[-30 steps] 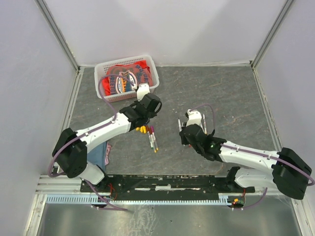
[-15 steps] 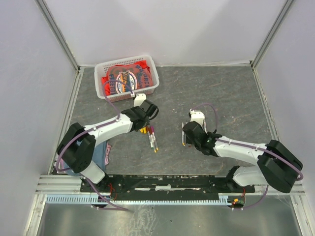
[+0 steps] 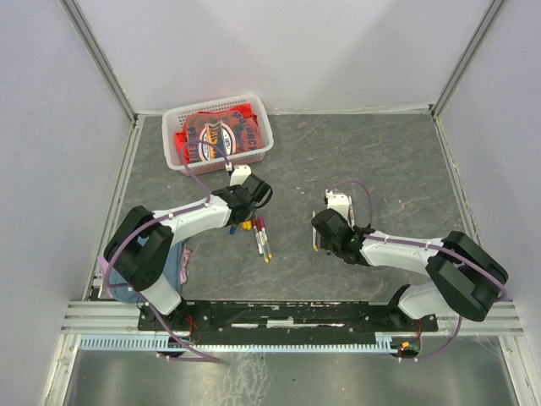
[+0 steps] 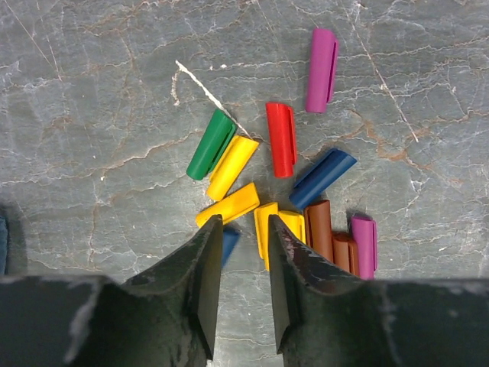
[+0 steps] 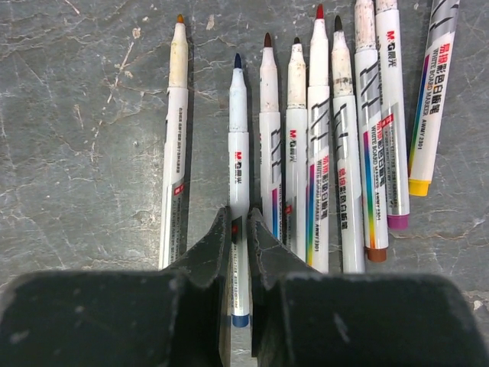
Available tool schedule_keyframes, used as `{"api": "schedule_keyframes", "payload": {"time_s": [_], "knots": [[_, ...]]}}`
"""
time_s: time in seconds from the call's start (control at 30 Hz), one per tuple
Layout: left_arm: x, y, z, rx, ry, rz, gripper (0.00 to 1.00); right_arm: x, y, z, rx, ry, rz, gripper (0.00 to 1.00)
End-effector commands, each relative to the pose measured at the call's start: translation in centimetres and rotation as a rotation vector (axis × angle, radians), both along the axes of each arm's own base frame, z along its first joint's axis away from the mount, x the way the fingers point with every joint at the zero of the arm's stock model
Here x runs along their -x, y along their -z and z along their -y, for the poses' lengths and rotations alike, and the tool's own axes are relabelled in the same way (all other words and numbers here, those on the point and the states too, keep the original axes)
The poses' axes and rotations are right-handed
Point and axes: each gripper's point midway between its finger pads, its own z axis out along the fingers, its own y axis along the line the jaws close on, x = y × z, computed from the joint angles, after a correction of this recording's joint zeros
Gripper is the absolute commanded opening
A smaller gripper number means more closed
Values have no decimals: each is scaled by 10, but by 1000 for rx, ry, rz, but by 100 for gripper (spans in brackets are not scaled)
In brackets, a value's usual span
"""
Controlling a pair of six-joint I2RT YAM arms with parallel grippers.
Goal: Open the pen caps
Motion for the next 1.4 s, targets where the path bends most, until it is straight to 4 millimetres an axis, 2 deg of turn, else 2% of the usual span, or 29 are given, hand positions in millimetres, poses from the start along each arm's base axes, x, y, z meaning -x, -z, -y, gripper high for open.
{"api": "schedule_keyframes", "payload": {"time_s": [0.0, 0.13, 0.27, 0.5, 0.67, 0.8, 0.9, 1.13, 1.37], "knots": [[-7, -3, 0, -31, 28, 10, 41, -11, -9, -7, -28, 16, 21, 9], [-7, -6, 0, -25, 26, 15, 46, -12, -11, -9, -27, 10, 16, 24], [-7, -14, 5, 8, 37, 24, 47, -14, -17, -9, -25, 9, 27, 34], [-9, -33, 16, 90, 45, 58, 48, -16, -42, -6, -25, -6, 72, 45], [-9, -53, 20, 157, 52, 113, 48, -18, -71, -16, -25, -54, 128, 48], [-9, -67, 24, 211, 54, 151, 49, -17, -88, -38, -43, -104, 153, 49], [-7, -73, 27, 262, 50, 169, 49, -13, -89, -61, -68, -155, 152, 49], [1, -82, 30, 399, 41, 195, 51, -2, -79, -122, -150, -280, 117, 48], [5, -84, 24, 442, 22, 206, 51, 1, -62, -159, -153, -335, 72, 47]]}}
